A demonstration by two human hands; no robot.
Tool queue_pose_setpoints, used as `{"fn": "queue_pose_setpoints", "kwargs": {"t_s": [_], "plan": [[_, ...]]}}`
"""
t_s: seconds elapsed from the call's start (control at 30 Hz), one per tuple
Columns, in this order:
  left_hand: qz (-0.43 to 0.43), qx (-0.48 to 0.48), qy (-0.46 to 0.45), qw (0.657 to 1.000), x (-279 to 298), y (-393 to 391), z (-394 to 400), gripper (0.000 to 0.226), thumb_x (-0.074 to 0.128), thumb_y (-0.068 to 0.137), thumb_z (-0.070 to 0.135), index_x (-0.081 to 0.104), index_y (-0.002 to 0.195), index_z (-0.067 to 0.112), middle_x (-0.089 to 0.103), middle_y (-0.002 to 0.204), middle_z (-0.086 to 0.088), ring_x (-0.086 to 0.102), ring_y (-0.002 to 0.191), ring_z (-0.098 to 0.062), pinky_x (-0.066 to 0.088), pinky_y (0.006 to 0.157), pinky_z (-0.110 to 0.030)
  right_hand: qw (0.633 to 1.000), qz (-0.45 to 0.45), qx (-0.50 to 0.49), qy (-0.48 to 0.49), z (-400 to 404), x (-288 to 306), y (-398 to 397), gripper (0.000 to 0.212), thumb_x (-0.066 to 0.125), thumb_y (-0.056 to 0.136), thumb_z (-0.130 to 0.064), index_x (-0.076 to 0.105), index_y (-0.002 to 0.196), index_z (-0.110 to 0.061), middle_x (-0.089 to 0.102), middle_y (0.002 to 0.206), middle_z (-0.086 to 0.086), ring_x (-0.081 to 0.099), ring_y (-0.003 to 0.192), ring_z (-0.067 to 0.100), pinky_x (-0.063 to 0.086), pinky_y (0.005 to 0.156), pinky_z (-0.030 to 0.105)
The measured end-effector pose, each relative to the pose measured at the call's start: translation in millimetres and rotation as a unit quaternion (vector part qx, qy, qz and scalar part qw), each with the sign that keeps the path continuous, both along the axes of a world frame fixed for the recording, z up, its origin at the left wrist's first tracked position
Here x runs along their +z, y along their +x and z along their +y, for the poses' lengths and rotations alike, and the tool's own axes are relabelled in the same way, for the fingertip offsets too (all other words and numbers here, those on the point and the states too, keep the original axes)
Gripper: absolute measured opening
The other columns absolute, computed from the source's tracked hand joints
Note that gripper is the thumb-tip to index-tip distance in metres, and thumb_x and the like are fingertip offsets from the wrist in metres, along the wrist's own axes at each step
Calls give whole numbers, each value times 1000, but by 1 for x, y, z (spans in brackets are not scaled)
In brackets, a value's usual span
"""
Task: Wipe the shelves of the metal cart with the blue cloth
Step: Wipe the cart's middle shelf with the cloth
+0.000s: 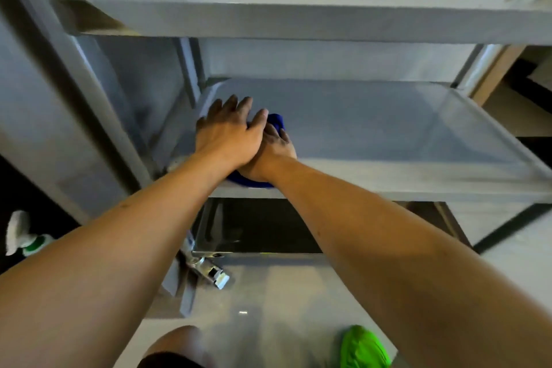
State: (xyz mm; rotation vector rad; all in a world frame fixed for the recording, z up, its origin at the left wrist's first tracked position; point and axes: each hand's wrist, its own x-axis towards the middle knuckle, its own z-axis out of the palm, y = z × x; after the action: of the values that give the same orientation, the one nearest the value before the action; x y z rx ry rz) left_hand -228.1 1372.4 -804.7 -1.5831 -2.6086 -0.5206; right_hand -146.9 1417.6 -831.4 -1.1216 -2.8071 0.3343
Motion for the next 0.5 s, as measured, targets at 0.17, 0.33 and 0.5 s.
{"fn": "queue_pose_setpoints", "kwargs": {"t_s": [0.17, 0.33, 0.5], "plan": [[1, -102, -9, 995, 1, 83, 60, 68, 14, 94, 68, 20, 154, 36, 18, 164, 3, 12, 150, -25, 14, 118, -53, 994, -14, -106, 7, 55, -4, 109, 80, 40, 93, -67, 10, 158, -35, 14, 167, 2, 6, 152, 34, 10, 120, 59], [22, -217, -17, 976, -9, 165, 102, 71, 12, 93, 69, 21, 154, 35, 18, 164, 2, 13, 150, -25, 17, 118, -53, 964, -25, -262, 25, 103, -11, 239, 77, 21, 88, -77, 18, 156, -42, 25, 164, -1, 17, 149, 35, 13, 119, 56], [43, -278, -21, 959, -16, 197, 117, 73, 10, 91, 70, 22, 154, 34, 20, 163, 0, 15, 149, -26, 19, 117, -53, 924, -36, -381, 26, 114, -11, 346, 88, 15, 79, -87, 23, 154, -42, 28, 162, -2, 17, 149, 34, 14, 116, 58]]}}
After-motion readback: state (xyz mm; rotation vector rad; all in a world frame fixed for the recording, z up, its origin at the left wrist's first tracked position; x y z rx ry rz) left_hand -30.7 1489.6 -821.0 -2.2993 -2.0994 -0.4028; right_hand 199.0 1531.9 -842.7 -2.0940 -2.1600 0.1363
